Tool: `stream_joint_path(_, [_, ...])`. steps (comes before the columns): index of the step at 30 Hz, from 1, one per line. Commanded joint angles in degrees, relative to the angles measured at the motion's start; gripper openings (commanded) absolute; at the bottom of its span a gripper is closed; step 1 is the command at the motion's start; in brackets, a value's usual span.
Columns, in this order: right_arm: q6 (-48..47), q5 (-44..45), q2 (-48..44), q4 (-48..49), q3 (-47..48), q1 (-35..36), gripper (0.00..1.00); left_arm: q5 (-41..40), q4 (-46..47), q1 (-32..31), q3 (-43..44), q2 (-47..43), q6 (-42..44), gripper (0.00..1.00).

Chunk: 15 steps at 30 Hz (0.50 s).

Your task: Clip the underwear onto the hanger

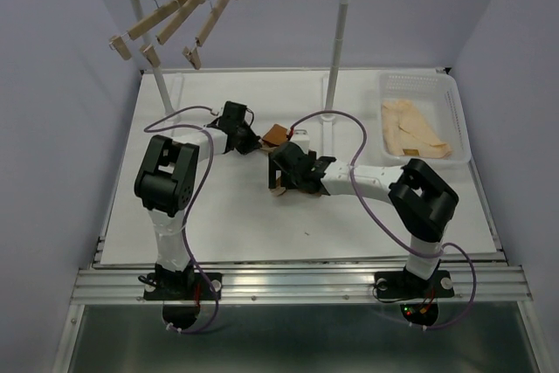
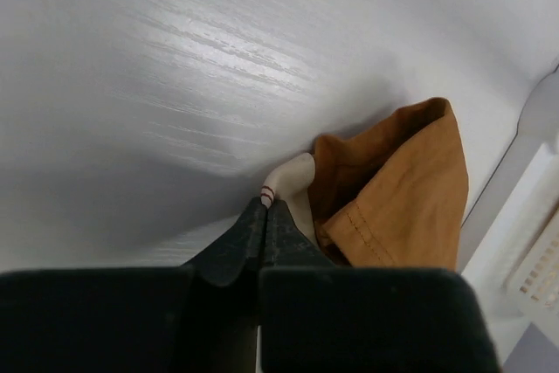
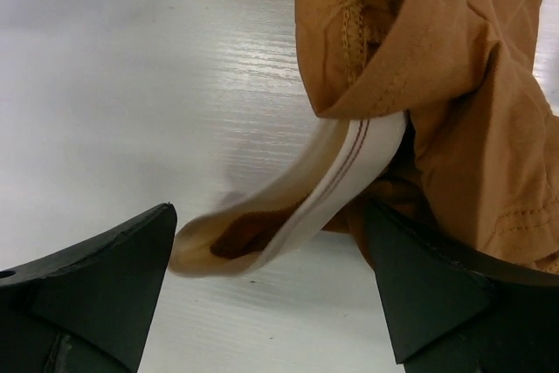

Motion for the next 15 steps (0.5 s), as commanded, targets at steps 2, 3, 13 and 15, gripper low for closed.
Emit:
stream_joint_path(2, [0.84,1.91,0.85,2.44,0.05,0.40,0.78,-0.20,-0.07,-0.53,0.96,0.03,-1.24,0.00])
stream_joint_path(3, [0.84,1.91,0.85,2.44,-0.22,0.40,0.70,-0.64,-0.07,-0.53,0.79,-1.02,-1.24,0.00])
stream_joint_path(13, [-12.14,1.22,-9.68,-3.88,-2.24,0.40,0.06,-8.90,-0.60,-0.53,-3.52,-14.99,0.16,0.00])
stream_joint_path(15, [-18.13,-1.60,-14.34,-8.35,-2.51,0.40,0.04,-10.30,-0.69,-0.53,-4.22,-17.54,0.95,0.00])
